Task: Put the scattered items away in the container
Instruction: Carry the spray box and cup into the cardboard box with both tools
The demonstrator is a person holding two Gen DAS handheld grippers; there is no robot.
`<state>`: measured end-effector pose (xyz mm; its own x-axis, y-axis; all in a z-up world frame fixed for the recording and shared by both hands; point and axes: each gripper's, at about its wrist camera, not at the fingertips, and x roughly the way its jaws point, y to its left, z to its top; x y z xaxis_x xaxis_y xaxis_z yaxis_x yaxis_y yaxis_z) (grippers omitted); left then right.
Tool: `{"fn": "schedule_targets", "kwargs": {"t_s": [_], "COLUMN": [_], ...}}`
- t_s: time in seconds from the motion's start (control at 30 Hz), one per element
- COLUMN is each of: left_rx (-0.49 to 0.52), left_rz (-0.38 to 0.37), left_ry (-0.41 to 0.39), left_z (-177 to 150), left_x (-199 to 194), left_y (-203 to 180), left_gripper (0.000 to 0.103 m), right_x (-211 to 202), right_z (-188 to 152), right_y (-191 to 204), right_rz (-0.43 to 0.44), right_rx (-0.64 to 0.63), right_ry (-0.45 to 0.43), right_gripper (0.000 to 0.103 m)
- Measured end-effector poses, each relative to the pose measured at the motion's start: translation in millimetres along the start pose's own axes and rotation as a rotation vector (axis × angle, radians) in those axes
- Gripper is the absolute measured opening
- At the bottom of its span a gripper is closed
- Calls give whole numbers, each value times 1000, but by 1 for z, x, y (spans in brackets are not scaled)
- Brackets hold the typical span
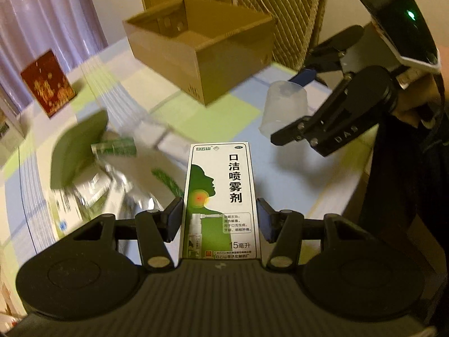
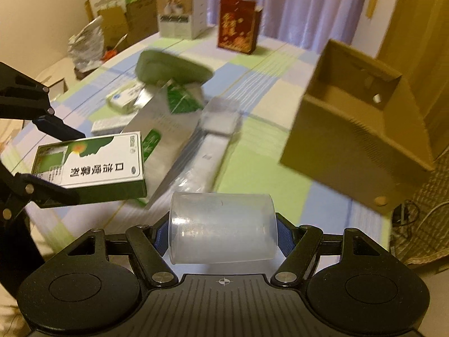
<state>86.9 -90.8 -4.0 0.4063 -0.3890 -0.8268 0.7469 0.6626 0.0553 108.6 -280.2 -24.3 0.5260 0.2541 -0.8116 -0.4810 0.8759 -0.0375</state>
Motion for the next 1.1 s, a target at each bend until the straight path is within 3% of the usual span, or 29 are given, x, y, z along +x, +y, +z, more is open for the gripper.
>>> {"fn": "schedule_targets", "kwargs": {"t_s": [0.37,0.67,0.9,1.1], "left_rx": [18,36,74,95], "left_rz": [70,89,97,78], "left_ry": [-128,-175,-146,-133], "left_z": [105,194,229,238], "left_x": [14,78,139,172], "left_y": [30,48,54,56], "left_gripper": [50,50,50,50], "right_x": [-32,-15,22,49], "right_z": [53,76,82,78], "right_y": [-77,-154,-192,-207], "right_rz": [-166,-284,-318,-312], "right_rx": [74,139,159,167], "right_ry": [-113,-145,-110,-83], "right_gripper": [74,74,74,74]}}
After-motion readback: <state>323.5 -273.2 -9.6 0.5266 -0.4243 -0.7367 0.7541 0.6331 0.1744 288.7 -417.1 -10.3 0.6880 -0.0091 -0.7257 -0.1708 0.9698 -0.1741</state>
